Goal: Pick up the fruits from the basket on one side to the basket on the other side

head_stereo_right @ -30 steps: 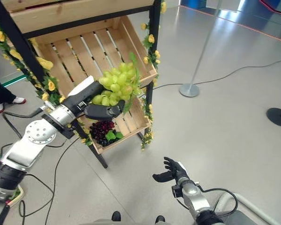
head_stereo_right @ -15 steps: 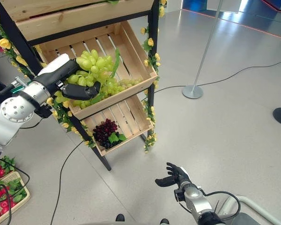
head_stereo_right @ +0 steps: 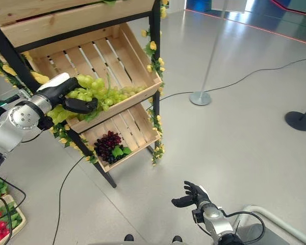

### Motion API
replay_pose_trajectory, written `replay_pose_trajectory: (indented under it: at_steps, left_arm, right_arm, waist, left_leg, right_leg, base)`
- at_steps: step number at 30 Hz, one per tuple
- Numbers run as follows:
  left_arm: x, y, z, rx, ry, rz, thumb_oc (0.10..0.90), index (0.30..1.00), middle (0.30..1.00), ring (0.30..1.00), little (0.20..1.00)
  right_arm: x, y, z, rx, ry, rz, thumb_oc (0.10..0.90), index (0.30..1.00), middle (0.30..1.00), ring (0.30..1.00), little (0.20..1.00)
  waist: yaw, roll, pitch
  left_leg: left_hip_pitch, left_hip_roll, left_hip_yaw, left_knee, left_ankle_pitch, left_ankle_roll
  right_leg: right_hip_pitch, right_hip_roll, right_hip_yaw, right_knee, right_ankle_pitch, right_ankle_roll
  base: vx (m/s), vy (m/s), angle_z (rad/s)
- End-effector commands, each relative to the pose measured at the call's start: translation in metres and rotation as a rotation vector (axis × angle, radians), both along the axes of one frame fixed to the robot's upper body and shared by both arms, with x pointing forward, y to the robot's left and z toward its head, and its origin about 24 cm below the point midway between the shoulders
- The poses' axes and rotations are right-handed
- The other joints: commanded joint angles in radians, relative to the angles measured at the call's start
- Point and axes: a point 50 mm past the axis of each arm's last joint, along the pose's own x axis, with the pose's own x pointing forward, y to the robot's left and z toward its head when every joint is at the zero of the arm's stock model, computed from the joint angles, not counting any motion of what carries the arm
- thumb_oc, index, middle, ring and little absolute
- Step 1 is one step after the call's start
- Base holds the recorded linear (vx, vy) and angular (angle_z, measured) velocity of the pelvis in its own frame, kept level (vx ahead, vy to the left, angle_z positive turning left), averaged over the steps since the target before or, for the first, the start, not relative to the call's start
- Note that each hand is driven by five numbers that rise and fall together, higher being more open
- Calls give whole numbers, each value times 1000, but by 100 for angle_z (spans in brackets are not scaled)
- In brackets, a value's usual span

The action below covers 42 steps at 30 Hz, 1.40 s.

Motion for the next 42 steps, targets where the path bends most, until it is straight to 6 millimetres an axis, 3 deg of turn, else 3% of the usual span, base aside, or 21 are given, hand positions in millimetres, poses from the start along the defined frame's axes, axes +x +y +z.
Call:
replay_pose_trajectory:
  at_steps: [1,10,14,18,25,28,29,32,33,34,37,42]
  left_arm:
    - [6,-1,119,-64,-439,73,400,300,300,300,300]
    - [6,19,138,-41,-566,293,400,300,300,300,300]
    - [3,36,148,78,-617,410,400,300,300,300,300]
    - [1,37,152,209,-651,443,400,300,300,300,300]
    - [0,39,144,452,-655,504,400,300,300,300,300]
    - [1,45,135,443,-588,528,400,300,300,300,300]
    - [2,46,128,449,-567,530,478,418,418,418,418]
    - [5,48,114,440,-523,510,496,444,444,444,444]
    - [7,47,107,441,-474,498,800,900,900,900,900]
    - [10,46,96,457,-408,483,800,900,900,900,900]
    - [12,43,89,495,-385,455,800,900,900,900,900]
    - [14,42,88,527,-344,451,800,900,900,900,900]
  right_arm:
    - [11,-14,16,-26,-84,21,800,900,900,900,900]
    - [-1,-21,10,-31,-58,-7,800,900,900,900,900]
    - [-5,-23,9,-37,-50,-17,800,900,900,900,900]
    - [-11,-26,6,-43,-31,-9,800,900,900,900,900]
    - [-17,-28,4,-36,-15,3,800,900,900,900,900]
    - [-18,-29,4,-35,-14,3,800,900,900,900,900]
    - [-17,-29,4,-35,-15,4,800,900,900,900,900]
    - [-17,-28,4,-34,-14,5,800,900,900,900,900]
    - [-17,-29,4,-34,-13,6,800,900,900,900,900]
    - [-16,-28,4,-34,-12,7,800,900,900,900,900]
    - [-15,-28,5,-33,-13,16,800,900,900,900,900]
    - [-11,-27,7,-31,-23,25,800,900,900,900,900]
  waist:
    - [-13,-23,-51]
    - [-48,-33,-47]
    - [-65,-33,-47]
    - [-80,-35,-47]
    - [-91,-42,-47]
    - [-90,-42,-46]
    - [-90,-42,-44]
    - [-91,-43,-41]
    - [-90,-43,-40]
    - [-90,-42,-39]
    - [-89,-42,-36]
    - [-87,-39,-35]
  left_leg:
    - [11,13,87,3,-33,-31]
    - [31,3,116,3,-51,-17]
    - [37,-3,131,3,-60,-10]
    - [39,-8,141,3,-69,-6]
    - [43,-14,150,3,-81,0]
    - [44,-14,151,3,-82,0]
    - [44,-15,150,3,-81,0]
    - [44,-15,148,3,-82,0]
    - [44,-14,150,3,-83,0]
    - [44,-14,148,3,-83,0]
    - [45,-13,147,3,-81,0]
    - [45,-12,146,3,-80,-1]
  right_leg:
    - [28,-37,77,2,-9,44]
    - [23,-43,104,2,2,55]
    - [16,-47,119,2,7,62]
    - [10,-50,131,2,9,67]
    - [4,-51,145,2,12,69]
    - [3,-51,145,2,13,70]
    - [2,-50,147,2,13,70]
    - [1,-49,147,2,13,68]
    - [1,-49,146,2,13,68]
    - [2,-49,145,2,13,69]
    - [2,-49,143,2,15,68]
    - [3,-49,141,2,15,68]
  base:
    - [76,83,-16]
    - [60,57,-15]
    - [40,47,-13]
    - [28,45,-15]
    - [22,19,-4]
    - [5,6,-12]
    - [-10,1,-6]
    - [-4,0,-2]
    - [0,0,0]
    - [0,0,0]
    - [0,0,0]
    - [0,0,0]
